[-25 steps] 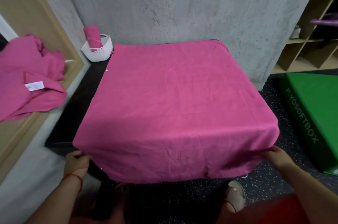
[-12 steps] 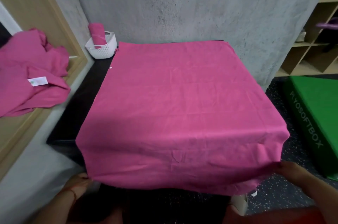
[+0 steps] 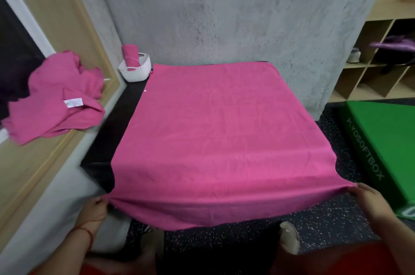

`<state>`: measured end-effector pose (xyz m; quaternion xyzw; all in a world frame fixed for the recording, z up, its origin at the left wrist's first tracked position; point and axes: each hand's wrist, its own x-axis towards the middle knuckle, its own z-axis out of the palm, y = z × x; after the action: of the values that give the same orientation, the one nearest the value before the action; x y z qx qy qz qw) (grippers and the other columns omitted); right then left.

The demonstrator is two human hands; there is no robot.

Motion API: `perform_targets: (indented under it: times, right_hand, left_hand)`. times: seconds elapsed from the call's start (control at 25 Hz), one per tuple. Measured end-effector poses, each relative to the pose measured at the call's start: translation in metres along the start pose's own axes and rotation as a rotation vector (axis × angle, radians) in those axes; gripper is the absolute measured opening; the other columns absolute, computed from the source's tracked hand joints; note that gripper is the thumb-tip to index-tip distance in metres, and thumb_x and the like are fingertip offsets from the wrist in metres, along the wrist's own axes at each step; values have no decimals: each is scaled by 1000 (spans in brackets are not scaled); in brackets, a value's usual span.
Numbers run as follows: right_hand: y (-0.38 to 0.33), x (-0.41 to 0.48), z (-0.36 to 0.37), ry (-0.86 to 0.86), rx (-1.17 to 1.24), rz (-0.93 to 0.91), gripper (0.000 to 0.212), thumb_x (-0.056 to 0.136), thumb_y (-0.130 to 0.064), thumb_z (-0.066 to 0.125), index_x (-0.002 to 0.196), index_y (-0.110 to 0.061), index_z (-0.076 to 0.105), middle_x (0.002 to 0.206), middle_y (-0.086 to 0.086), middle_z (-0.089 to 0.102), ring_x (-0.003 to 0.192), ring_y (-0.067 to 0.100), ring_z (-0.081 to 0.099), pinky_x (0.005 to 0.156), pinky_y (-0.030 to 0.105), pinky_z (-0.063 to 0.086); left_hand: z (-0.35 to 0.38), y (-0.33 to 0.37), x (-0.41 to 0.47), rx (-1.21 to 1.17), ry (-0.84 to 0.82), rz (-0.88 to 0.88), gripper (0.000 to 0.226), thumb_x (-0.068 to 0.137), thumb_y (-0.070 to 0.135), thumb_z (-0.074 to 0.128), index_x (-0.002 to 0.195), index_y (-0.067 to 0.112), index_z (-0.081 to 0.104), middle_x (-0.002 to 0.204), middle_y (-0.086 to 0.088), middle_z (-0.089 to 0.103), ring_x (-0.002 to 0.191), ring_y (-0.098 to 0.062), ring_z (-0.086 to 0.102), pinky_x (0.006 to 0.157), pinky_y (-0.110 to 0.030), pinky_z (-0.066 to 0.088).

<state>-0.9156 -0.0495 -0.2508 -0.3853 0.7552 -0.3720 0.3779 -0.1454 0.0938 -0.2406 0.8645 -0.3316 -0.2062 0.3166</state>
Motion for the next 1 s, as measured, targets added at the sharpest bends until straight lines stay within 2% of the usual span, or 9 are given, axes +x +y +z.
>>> perform_targets:
  times: [0.16, 0.28, 0.36, 0.44, 0.56, 0.68, 0.8, 0.92, 1.0]
  right_hand:
    - [-27, -32, -4, 47, 107, -52, 14, 103, -22, 63, 96, -17, 74, 97, 27, 72, 81, 30, 59, 64, 34, 43]
    - [-54, -54, -6, 97, 105, -139, 15, 105, -22, 63, 105, -12, 74, 100, 18, 72, 78, 24, 56, 67, 33, 40]
    - [-71, -62, -10, 143, 114, -169, 12, 104, -23, 67, 112, -15, 72, 100, 12, 72, 72, 21, 56, 63, 31, 40]
    - [-92, -71, -16, 176, 147, -185, 21, 101, -25, 73, 118, -15, 67, 101, 10, 71, 72, 22, 58, 63, 33, 45]
    - [-120, -76, -24, 204, 180, -206, 27, 98, -29, 76, 120, -18, 65, 103, 7, 72, 80, 22, 64, 74, 41, 53]
    - [-155, -70, -26, 201, 182, -279, 17, 99, -23, 75, 113, -18, 67, 92, 1, 70, 75, 15, 61, 65, 31, 52]
    - [-187, -47, -20, 233, 148, -328, 13, 97, -23, 78, 106, -19, 70, 89, 3, 71, 72, 14, 60, 56, 24, 52]
    - [-210, -14, -5, 250, 115, -333, 12, 96, -24, 78, 104, -18, 72, 87, -3, 69, 74, 14, 60, 67, 28, 48]
    - [-221, 19, 11, 258, 58, -314, 12, 95, -26, 79, 100, -17, 72, 89, -2, 71, 80, 21, 64, 76, 34, 52]
  left_hand:
    - [-29, 2, -17, -14, 44, 78, 21, 103, 7, 59, 90, -5, 73, 90, -25, 73, 97, -43, 68, 82, -45, 48]
    - [-53, 18, -18, -98, 93, 125, 21, 101, 20, 67, 88, 5, 74, 82, -16, 72, 85, -36, 69, 76, -41, 47]
    - [-65, 38, -20, -110, 146, 204, 39, 93, 38, 63, 72, 5, 69, 67, -12, 66, 65, -24, 63, 64, -34, 44]
    - [-74, 55, -19, -168, 172, 226, 46, 83, 41, 60, 62, 0, 58, 54, -6, 52, 50, -19, 47, 52, -37, 35]
    - [-87, 73, -14, -330, 233, 128, 46, 83, 41, 72, 71, -2, 62, 58, -9, 57, 57, -22, 50, 58, -34, 39]
    - [-97, 96, -2, -383, 269, 85, 33, 86, 37, 77, 87, 4, 71, 69, -15, 68, 56, -24, 60, 65, -34, 46]
    - [-98, 119, 22, -406, 288, 65, 17, 94, 22, 74, 95, 6, 70, 64, -10, 66, 39, -2, 57, 49, -22, 46]
    - [-92, 140, 60, -432, 266, 32, 14, 97, 19, 70, 96, 6, 69, 49, 2, 63, 35, 1, 56, 41, -17, 47]
    - [-80, 155, 89, -408, 229, 2, 12, 98, 15, 71, 97, 4, 67, 60, -9, 64, 37, 0, 58, 35, -16, 46]
